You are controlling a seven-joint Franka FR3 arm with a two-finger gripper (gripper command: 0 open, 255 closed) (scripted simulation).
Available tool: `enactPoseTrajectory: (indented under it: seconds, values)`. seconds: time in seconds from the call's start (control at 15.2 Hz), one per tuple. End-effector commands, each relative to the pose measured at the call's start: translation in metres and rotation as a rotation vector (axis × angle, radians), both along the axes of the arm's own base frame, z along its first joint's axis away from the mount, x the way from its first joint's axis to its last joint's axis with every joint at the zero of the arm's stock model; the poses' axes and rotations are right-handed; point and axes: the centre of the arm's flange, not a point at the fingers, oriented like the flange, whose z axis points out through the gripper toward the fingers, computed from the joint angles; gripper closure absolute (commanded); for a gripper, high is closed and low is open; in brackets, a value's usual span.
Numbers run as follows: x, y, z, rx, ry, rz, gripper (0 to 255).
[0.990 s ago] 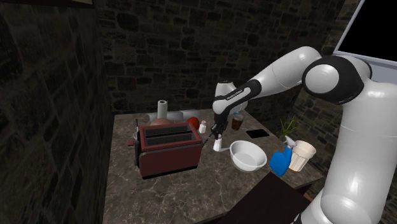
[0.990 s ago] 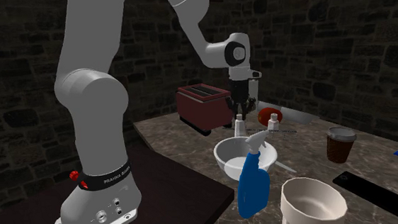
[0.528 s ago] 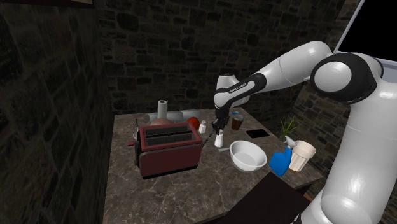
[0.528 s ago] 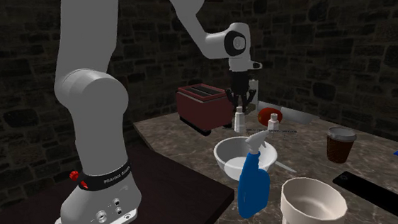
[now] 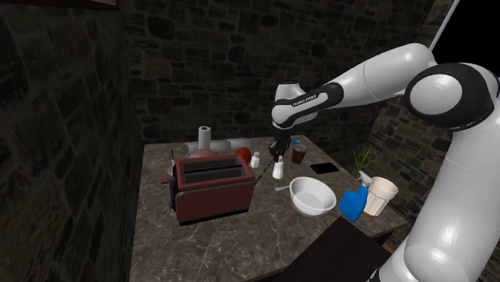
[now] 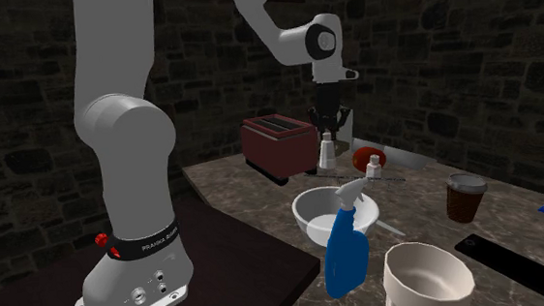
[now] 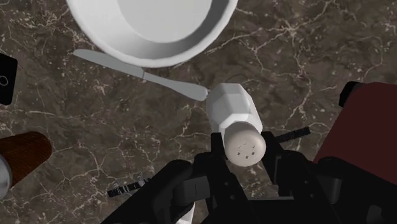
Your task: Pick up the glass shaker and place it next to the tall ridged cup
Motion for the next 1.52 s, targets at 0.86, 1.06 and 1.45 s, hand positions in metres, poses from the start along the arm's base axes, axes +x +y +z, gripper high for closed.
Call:
enactPoseTrajectory:
  seconds: [0.86, 1.06, 1.45]
  values:
    - [0.000, -0.001, 0.079, 0.000, 0.000, 0.000, 255]
    - [0.000, -0.001, 0.095, 0.000, 0.000, 0.000, 255]
    - [0.000, -0.001, 0.123, 0.000, 0.000, 0.000, 255]
